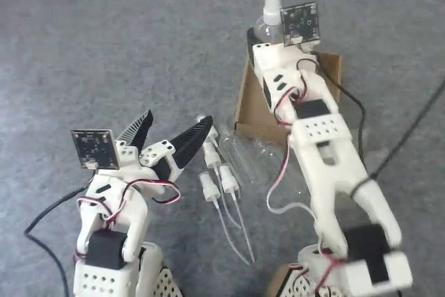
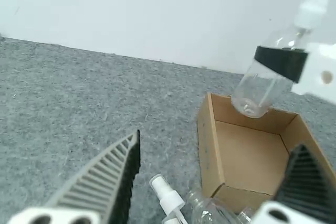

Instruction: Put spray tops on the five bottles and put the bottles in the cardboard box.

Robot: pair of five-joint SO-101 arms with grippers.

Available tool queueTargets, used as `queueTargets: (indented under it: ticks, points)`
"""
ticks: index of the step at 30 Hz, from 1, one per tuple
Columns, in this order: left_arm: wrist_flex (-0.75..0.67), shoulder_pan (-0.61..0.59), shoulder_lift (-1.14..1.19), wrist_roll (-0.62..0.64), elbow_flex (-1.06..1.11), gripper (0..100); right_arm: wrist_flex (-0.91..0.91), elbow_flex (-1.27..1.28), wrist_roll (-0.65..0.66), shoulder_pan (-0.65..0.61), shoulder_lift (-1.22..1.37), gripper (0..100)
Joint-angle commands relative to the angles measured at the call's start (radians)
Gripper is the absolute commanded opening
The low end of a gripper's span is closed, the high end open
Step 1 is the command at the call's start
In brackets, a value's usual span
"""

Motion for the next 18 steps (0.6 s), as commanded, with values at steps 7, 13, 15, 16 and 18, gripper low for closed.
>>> queueTargets:
  ticks: [7, 13, 15, 16, 18]
  points:
    - [-0.017, -0.006, -0.009, -0.006, -0.001, 40, -0.107, -0.213, -0.043, 0.059, 0.265, 0.6]
    - [-0.015, -0.006, -0.009, -0.006, 0.002, 40, -0.183, -0.206, -0.101, 0.061, 0.334, 0.6]
    - [-0.020, 0.000, -0.009, -0.006, 0.013, 40, -0.213, -0.207, -0.101, 0.061, 0.358, 0.6]
    - [-0.021, 0.002, -0.009, -0.006, 0.016, 40, -0.228, -0.207, -0.101, 0.058, 0.374, 0.6]
    - [-0.020, 0.002, -0.009, -0.006, 0.016, 40, -0.252, -0.212, -0.101, 0.056, 0.407, 0.6]
